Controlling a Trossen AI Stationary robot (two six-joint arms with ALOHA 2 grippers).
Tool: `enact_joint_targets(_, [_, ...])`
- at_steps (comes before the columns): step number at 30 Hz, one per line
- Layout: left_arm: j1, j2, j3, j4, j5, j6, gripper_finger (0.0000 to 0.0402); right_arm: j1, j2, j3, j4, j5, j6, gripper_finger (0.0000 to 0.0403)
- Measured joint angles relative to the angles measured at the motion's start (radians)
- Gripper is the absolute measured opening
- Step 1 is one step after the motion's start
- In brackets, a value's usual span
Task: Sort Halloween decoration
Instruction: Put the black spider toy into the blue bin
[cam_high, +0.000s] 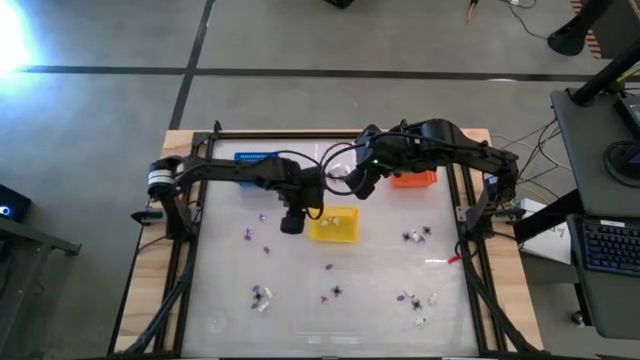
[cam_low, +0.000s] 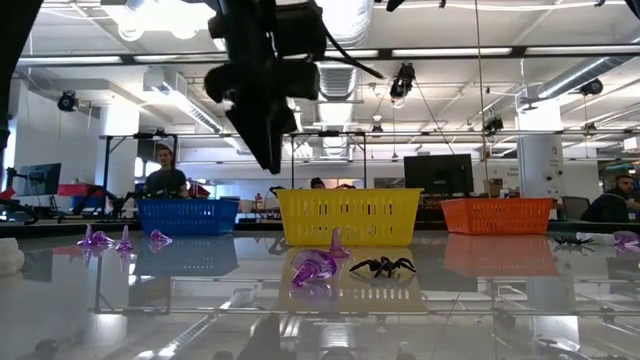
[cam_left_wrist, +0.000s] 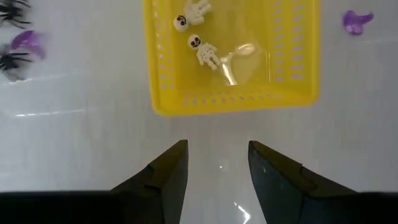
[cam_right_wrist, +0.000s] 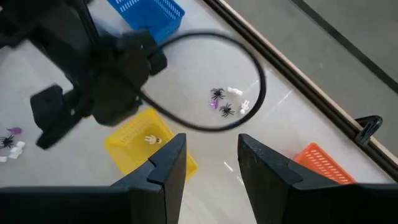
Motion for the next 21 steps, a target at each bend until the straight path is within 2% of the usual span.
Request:
enact_joint_targets(5, [0.032, -0.091, -0.051, -0.008, -0.002, -0.013, 0.015, 0.005, 0.0, -0.008, 0.001, -0.089, 0.012, 0.0137])
enact_joint_targets(17, [0.061, -0.343, -0.226, -0.015, -0.005, -0.069, 0.015, 0.082, -0.008, -0.205, 0.0, -0.101, 0.183, 0.0137])
enact_joint_targets(21, [0.061, -0.43, -0.284, -0.013, -0.049, -0.083, 0.015, 0.112, -0.021, -0.299, -0.002, -0.102, 0.285, 0.0137])
